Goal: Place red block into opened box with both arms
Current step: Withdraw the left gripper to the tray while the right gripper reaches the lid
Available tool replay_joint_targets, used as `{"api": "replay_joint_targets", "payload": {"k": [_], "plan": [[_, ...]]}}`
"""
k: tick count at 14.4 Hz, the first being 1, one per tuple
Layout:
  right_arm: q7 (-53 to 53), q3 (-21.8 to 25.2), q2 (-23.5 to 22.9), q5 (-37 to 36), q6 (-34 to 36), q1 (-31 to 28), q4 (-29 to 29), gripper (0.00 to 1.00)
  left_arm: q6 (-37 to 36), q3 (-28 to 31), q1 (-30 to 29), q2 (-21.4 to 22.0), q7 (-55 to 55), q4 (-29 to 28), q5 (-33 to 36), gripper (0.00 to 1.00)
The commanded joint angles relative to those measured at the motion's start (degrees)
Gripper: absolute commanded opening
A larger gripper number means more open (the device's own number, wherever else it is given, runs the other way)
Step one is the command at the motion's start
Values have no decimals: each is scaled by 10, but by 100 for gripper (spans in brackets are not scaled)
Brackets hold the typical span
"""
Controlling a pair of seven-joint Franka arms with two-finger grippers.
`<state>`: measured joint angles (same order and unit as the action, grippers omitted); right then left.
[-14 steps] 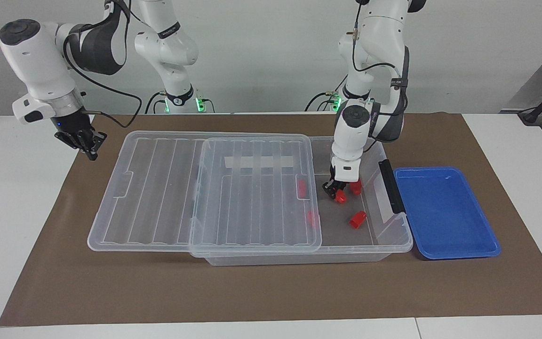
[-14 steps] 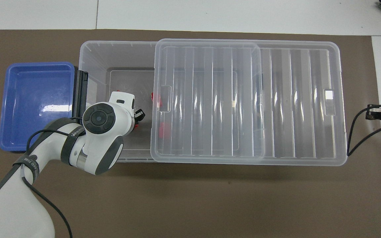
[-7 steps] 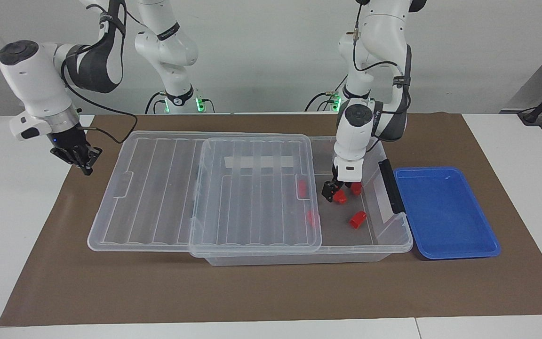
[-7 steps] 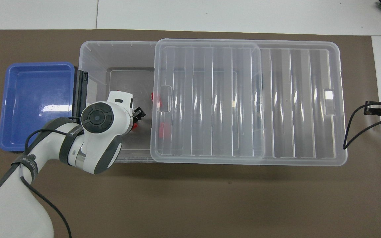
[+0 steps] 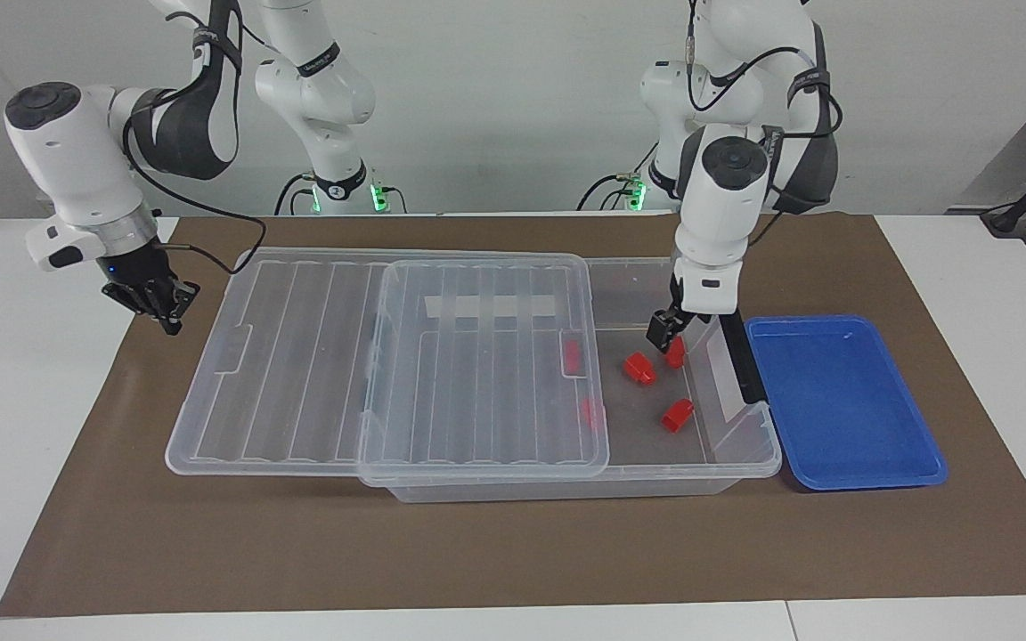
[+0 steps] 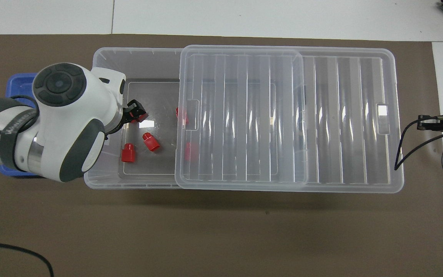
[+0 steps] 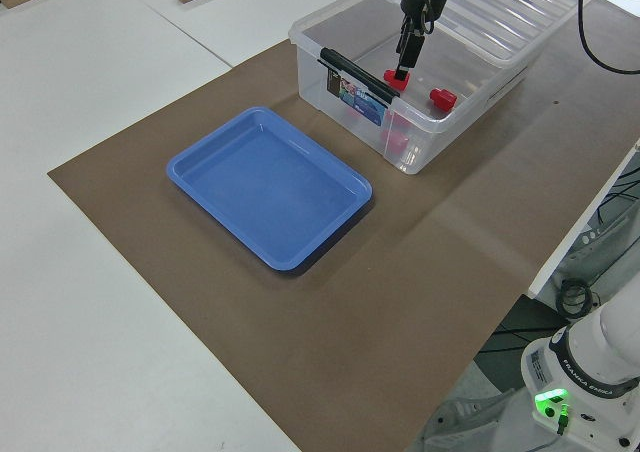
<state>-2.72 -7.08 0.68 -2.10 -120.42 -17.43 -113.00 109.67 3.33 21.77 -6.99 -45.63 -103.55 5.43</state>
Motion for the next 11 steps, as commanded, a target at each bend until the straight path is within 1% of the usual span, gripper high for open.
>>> {"api": "replay_joint_targets", "payload": {"k": [1,4,5,7,8,11], "plan": [[-9,-2,4,1,-9,16,-6,0,-71,-3,-47,26,125,32,9,100],[16,-2,-6,0,-10,37,-6,0,-108,-3,-114,72,288,31,9,100],[20,-2,-8,1,-17,54,-5,0,-122,-3,-136,84,358,31,9,100],[39,-2,-9,1,-36,78,-5,0,-131,-3,-167,95,455,29,8,100],[42,-2,-14,0,-37,81,0,0,-122,-3,-174,101,481,13,7,100],[40,-1,-15,0,-17,76,19,0,-120,-2,-175,104,478,12,7,100]]}}
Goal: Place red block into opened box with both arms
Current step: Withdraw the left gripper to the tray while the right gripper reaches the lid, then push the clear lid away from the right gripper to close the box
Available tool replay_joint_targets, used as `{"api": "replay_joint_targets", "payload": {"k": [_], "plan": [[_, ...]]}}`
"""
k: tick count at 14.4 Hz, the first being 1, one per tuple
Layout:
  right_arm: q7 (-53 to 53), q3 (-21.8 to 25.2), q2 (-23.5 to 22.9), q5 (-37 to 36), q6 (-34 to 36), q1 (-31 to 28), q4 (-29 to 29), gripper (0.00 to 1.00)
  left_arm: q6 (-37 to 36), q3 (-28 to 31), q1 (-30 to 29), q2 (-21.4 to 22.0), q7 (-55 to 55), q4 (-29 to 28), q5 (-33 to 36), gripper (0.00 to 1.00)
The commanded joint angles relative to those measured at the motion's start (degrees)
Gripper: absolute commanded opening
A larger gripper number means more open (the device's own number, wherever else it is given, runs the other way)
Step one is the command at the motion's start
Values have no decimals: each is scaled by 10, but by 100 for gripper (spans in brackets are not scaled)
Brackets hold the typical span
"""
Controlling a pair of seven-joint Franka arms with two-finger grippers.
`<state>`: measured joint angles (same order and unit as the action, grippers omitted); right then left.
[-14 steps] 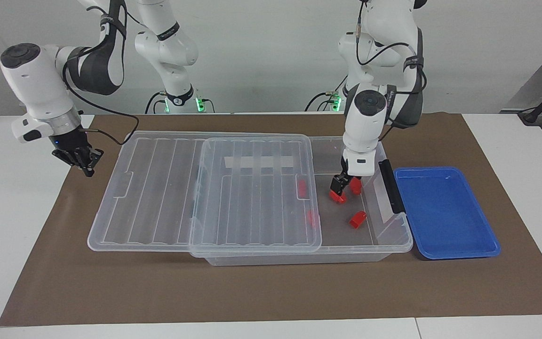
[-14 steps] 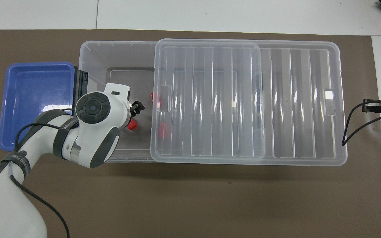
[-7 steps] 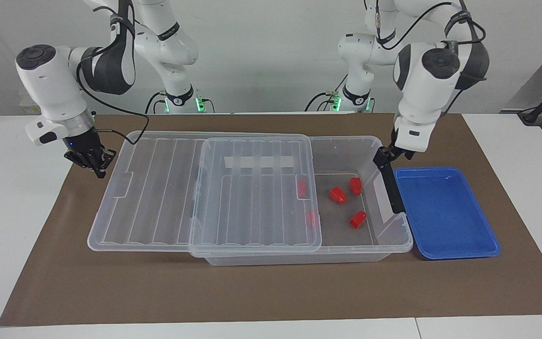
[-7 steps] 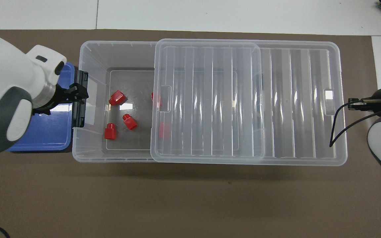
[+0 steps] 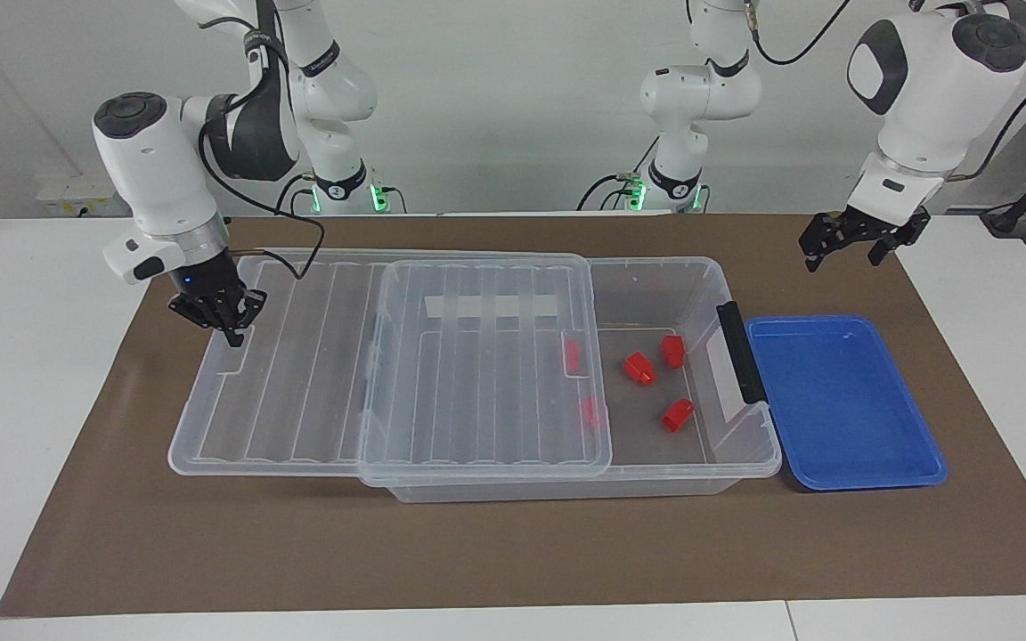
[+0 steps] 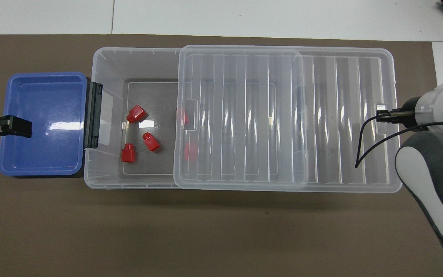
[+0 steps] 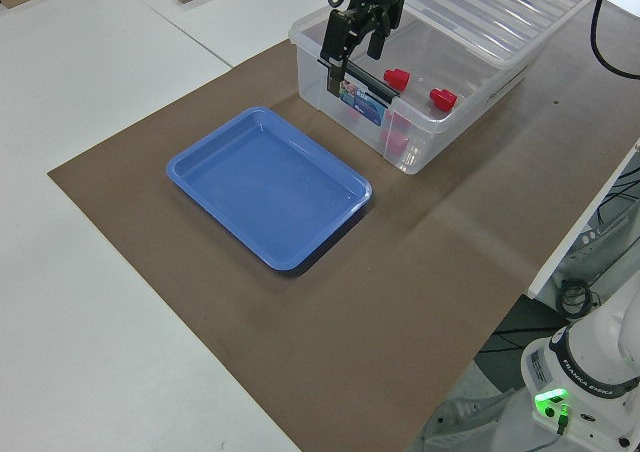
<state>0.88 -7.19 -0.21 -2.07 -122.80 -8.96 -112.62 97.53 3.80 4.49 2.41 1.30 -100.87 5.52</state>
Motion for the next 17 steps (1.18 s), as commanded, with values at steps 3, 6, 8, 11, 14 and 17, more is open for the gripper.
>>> {"api": "replay_joint_targets", "payload": {"k": [3,6,8,11,14,17], "plan": [[1,1,-8,-5,1,-38,22,0,-1,-6,-23,15,21,-11,7,100],[-18,0,-11,-5,-5,-60,17,0,2,-6,-62,16,139,-1,0,100],[-19,0,-23,-3,-6,-62,17,0,5,-6,-72,16,158,0,-3,100],[-17,0,-32,-1,-6,-55,16,0,18,-7,-65,17,154,-7,-3,100],[-17,-3,-32,-1,-4,-44,15,0,32,-11,-61,19,151,-12,-13,100],[-11,-3,-32,-1,-5,-9,15,0,39,-13,-61,19,128,-14,-43,100]]}}
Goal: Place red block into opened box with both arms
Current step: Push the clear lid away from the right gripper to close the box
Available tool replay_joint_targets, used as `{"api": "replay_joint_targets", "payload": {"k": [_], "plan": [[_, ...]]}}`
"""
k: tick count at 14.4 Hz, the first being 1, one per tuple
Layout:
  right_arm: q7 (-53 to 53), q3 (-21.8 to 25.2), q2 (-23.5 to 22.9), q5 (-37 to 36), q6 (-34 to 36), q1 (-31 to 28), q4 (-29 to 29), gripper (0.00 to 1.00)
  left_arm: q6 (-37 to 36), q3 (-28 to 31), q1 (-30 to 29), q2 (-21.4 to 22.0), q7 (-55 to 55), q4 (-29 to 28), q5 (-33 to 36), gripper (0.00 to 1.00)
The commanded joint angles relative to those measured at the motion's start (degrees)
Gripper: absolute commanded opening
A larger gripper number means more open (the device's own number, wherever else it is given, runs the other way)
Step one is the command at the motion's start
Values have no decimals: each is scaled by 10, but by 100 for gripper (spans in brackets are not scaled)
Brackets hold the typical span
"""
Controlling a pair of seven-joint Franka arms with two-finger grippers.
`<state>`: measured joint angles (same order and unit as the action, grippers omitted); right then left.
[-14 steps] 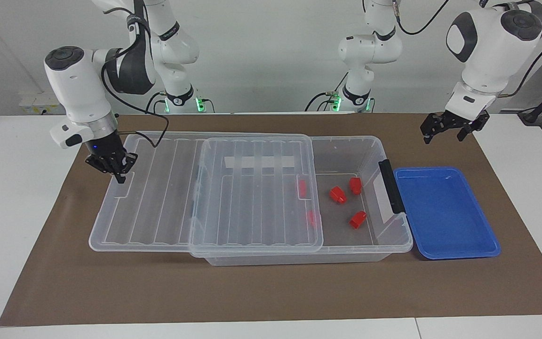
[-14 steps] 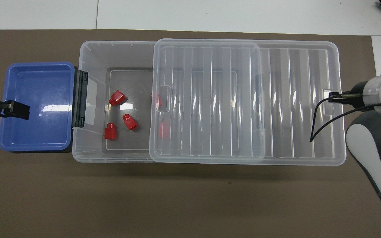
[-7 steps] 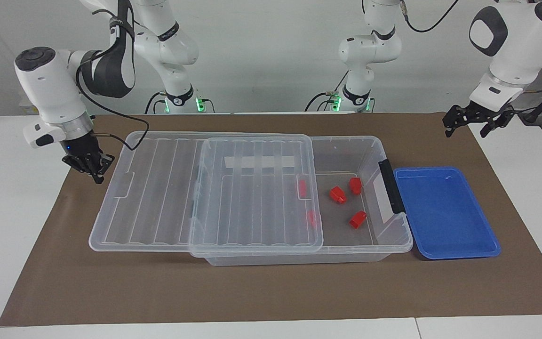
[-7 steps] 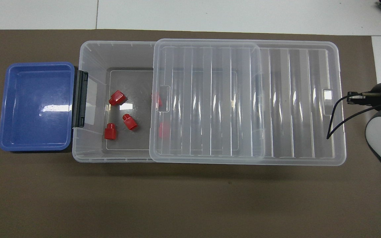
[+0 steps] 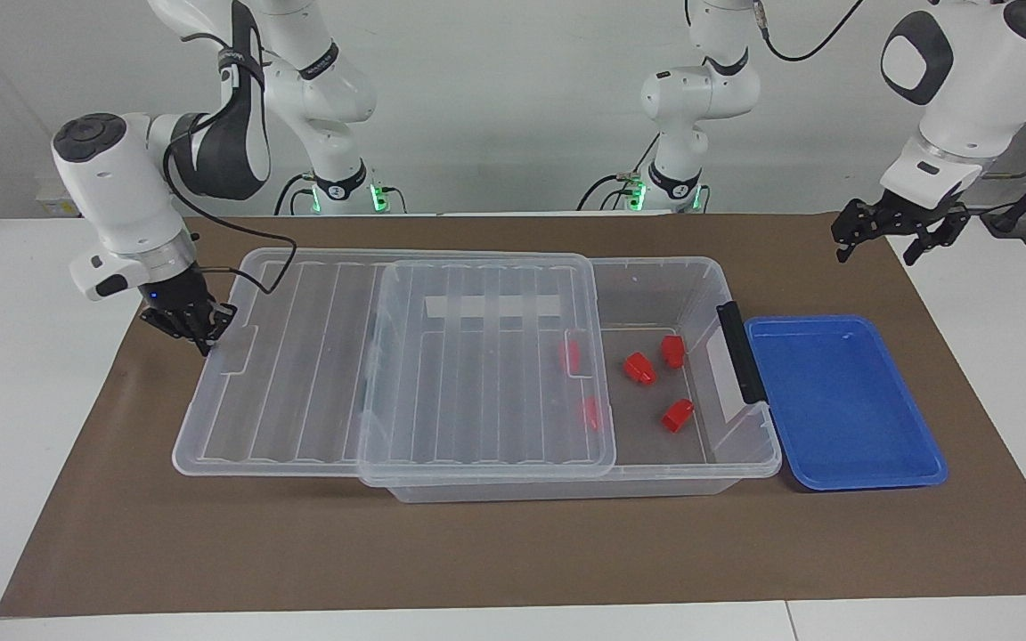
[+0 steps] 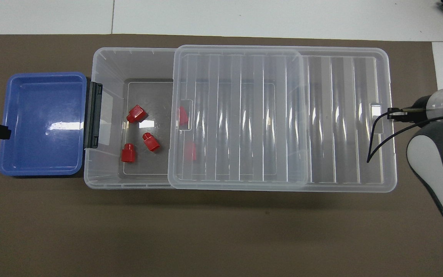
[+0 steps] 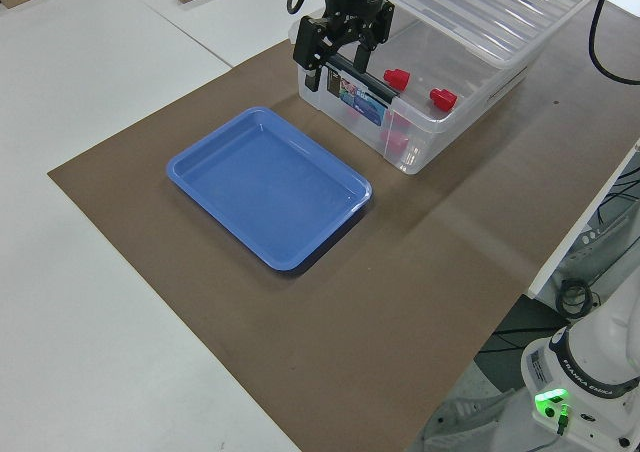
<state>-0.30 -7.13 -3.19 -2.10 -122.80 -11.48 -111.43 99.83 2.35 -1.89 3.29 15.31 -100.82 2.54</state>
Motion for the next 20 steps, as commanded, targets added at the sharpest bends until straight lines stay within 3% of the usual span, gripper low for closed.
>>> {"api": "replay_joint_targets", "payload": {"k": [1,13,20], "plan": [[1,-3,-2,-1,-5,26,3,0,17,1,3,13,-13,-19,-13,100],[84,-4,-2,0,-24,147,-4,0,12,1,3,14,-8,-19,-12,100],[87,-5,-1,0,-25,172,-4,0,15,1,3,14,-8,-18,-12,100]]}}
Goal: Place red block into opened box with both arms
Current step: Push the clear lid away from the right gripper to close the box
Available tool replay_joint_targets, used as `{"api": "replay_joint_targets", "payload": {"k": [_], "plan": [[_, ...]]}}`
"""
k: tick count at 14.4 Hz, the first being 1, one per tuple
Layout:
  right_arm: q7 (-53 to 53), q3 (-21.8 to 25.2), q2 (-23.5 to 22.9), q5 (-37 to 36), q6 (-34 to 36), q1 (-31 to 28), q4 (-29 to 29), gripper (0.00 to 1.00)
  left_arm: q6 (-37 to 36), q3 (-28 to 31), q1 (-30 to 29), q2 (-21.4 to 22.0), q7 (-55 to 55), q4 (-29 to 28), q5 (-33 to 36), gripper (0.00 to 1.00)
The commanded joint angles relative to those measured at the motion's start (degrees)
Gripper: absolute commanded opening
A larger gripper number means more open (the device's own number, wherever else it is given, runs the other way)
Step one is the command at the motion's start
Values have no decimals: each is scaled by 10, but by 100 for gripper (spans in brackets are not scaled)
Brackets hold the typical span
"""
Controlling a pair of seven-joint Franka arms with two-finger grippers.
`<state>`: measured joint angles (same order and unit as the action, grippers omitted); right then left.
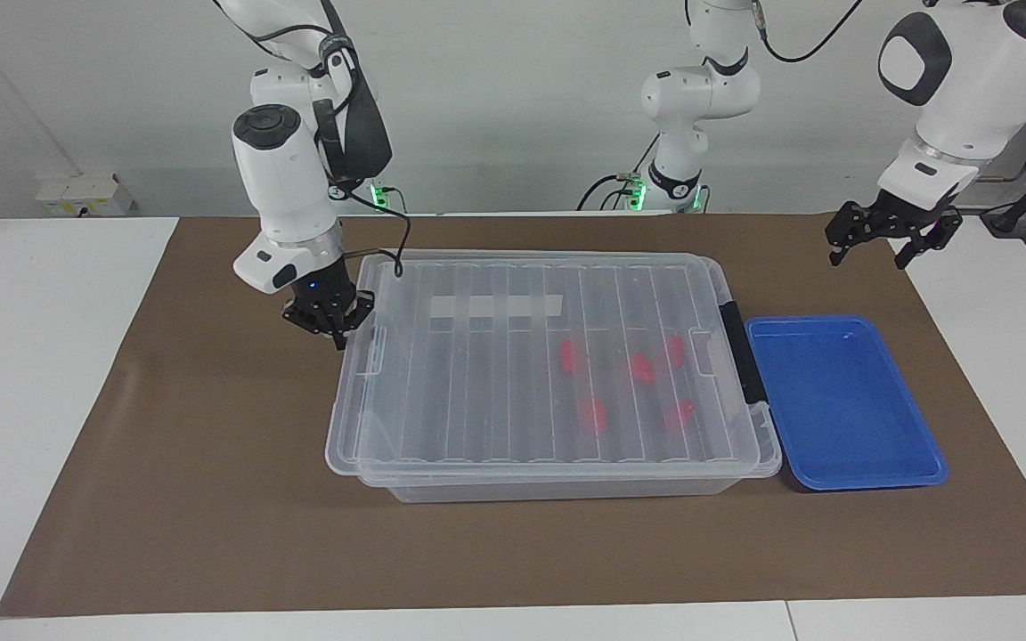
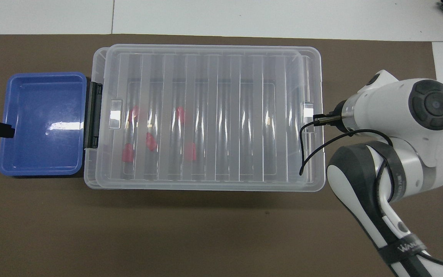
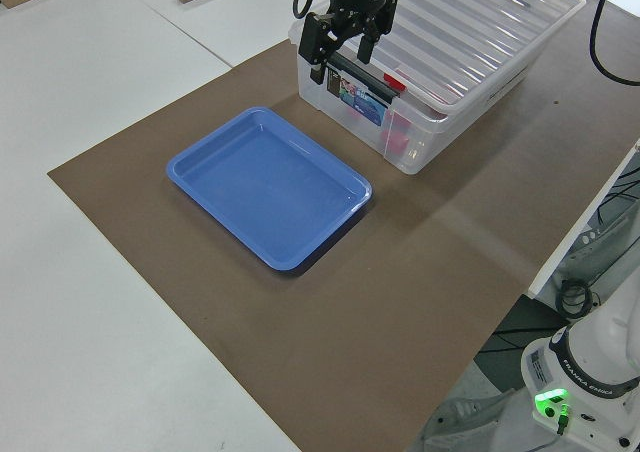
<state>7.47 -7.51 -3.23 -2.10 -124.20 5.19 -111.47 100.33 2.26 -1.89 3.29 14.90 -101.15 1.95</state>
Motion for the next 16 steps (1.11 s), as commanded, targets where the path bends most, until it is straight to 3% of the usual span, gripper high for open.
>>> {"api": "replay_joint_targets", "payload": {"k": [1,12,16], "plan": [[10,-1,-1,0,-12,5,-3,0,12,2,3,13,-4,-15,-6,100],[11,0,3,16,-10,2,6,0,11,2,1,13,-5,-14,-6,100],[58,2,37,17,42,-19,4,0,9,3,1,13,-6,-14,-6,100]]}}
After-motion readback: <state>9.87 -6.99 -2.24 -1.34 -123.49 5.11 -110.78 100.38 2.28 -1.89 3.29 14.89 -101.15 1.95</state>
